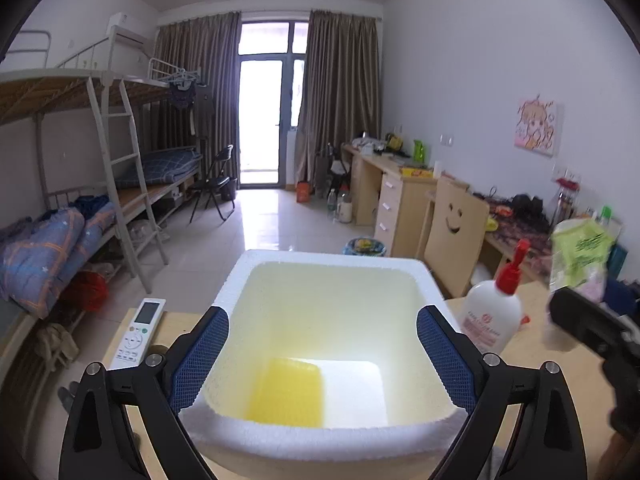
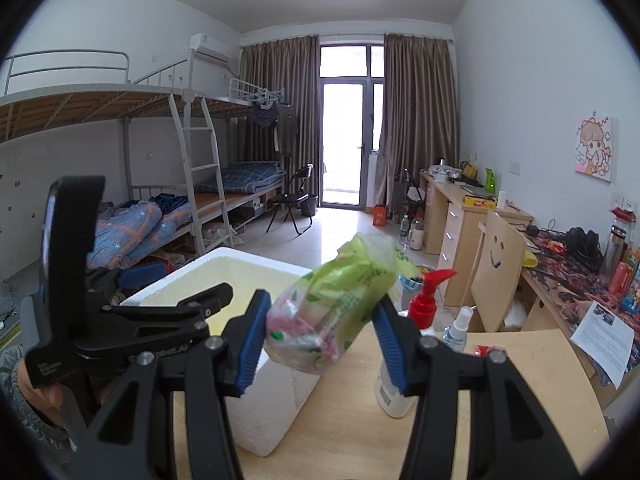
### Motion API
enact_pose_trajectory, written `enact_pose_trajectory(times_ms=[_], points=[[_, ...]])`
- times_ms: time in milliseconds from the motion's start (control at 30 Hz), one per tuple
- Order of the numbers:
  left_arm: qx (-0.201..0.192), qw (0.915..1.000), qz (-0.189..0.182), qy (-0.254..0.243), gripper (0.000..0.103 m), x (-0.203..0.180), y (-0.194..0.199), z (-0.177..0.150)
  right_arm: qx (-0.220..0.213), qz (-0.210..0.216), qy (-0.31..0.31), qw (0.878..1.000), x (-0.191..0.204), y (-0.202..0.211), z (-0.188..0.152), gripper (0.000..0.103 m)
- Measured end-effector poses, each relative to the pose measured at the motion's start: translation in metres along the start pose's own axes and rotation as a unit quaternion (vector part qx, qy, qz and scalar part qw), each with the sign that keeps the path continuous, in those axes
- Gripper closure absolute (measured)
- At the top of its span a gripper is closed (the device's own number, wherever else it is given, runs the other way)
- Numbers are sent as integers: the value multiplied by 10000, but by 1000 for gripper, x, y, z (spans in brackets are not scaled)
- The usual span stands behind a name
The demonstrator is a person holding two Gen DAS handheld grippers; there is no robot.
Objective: Organize soft objects
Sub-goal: 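Open the left tool to drop the yellow net into the foam box, then open the right tool to drop the green bag into the foam box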
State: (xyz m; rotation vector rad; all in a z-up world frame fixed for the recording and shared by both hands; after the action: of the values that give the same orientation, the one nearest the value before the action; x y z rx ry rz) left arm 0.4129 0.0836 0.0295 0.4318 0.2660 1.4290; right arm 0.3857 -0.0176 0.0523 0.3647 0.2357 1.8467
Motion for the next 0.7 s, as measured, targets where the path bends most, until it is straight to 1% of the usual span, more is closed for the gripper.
enact_pose_trajectory(times_ms=[100, 300, 467, 700], points=[[-56, 10000, 81, 5, 7, 4, 8, 2, 8, 32, 10, 10000, 0, -1, -1, 46], [-177, 9986, 490, 65, 6, 26, 27, 0, 67, 118, 94, 9999, 9, -8, -2, 46], [-231, 9962, 824, 169, 5, 50, 44, -7, 134, 275, 163, 9994, 21, -17, -3, 46], [-249, 9921, 1174, 364, 5, 76, 60, -17, 266, 533, 269, 9979, 45, -30, -7, 46]])
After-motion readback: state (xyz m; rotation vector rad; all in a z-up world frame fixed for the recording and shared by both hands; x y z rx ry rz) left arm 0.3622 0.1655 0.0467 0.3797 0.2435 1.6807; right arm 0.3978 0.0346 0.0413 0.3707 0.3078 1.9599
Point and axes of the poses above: each gripper's, at about its wrist camera, not at the fingertips, and y roughly against the way its jaws point, x to its left, z to its top, the point moved 9 cm from there along -y, roughly the way its jaws point, and after that the axes turned 9 degrees about -y, right-handed, at the moved point
